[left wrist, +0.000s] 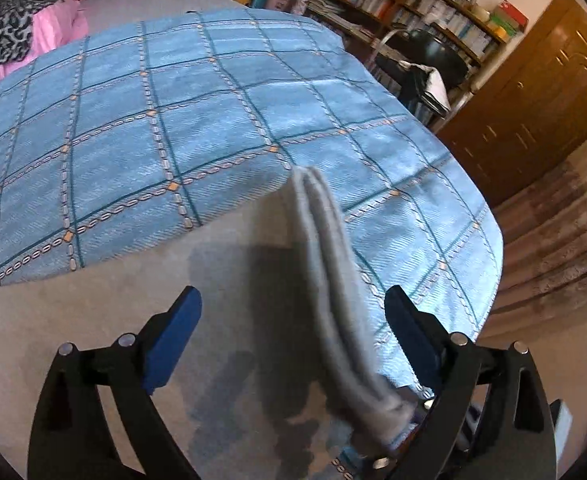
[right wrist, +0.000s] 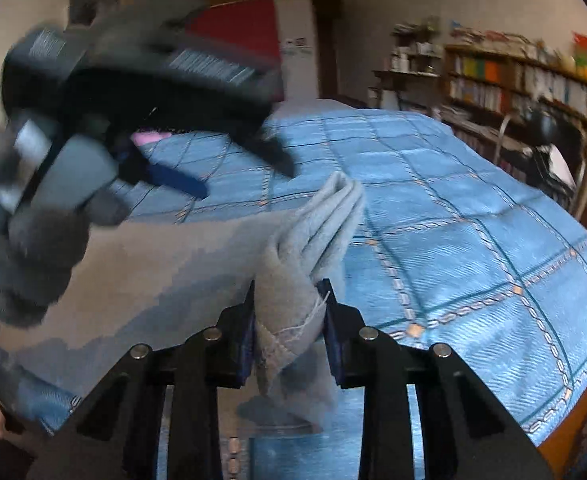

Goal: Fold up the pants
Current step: 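Grasp the folded sweatpants edge with the right gripper and lift it while the left gripper holds it too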

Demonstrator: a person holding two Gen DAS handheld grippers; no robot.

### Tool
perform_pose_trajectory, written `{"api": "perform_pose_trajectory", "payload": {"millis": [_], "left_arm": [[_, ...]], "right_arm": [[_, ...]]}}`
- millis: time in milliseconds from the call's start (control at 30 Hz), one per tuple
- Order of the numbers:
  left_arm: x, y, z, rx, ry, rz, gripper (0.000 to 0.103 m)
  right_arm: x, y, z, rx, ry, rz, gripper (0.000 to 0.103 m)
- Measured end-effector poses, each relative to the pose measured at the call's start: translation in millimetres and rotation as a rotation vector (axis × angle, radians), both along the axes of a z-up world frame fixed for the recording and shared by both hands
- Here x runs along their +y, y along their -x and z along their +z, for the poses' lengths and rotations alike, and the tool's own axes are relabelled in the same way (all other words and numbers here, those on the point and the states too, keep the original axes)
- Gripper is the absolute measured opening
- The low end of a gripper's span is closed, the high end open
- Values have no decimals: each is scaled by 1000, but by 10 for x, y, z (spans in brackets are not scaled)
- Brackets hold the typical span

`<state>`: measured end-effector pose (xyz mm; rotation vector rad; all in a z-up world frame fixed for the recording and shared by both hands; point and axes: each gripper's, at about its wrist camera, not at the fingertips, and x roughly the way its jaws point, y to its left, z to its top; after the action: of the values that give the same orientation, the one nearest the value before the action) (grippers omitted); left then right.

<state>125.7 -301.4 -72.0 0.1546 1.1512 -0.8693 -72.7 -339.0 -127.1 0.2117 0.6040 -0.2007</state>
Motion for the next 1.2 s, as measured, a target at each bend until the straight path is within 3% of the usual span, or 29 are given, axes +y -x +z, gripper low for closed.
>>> {"api": "perform_pose_trajectory", "payload": {"millis": [167,333,367,433,467,500,533,600,833,1200], "left_arm": [[-175,97,-73,53,-22,-98,94],[-343,126,-290,44,-120,-118,91],[-348,110,-337,55,-133,-111,86],[-344,60,-458,106,-163,-96,51],[-326,33,-500,122,-169,-86,45],[-300,16,-532,140,-166,-78,30],[-271,7,-555,151,-163,-73,23],[-223,5,-542,150,-149,-68,19],[52,41,-275,109,-80,-43,16],[1101,21,197,71,32,98,16]], "right_arm": [[64,-6,-8,2,-1,8,29],[163,30,15,-6,3,17,29],[179,30,13,-5,7,23,29],[227,40,9,-5,5,31,29],[237,41,7,-5,1,38,29],[254,41,7,-6,0,42,29],[268,42,8,-7,-4,49,27],[315,51,21,-7,-11,69,25],[411,113,194,-47,-42,113,24],[114,296,410,-93,-285,135,25]]}}
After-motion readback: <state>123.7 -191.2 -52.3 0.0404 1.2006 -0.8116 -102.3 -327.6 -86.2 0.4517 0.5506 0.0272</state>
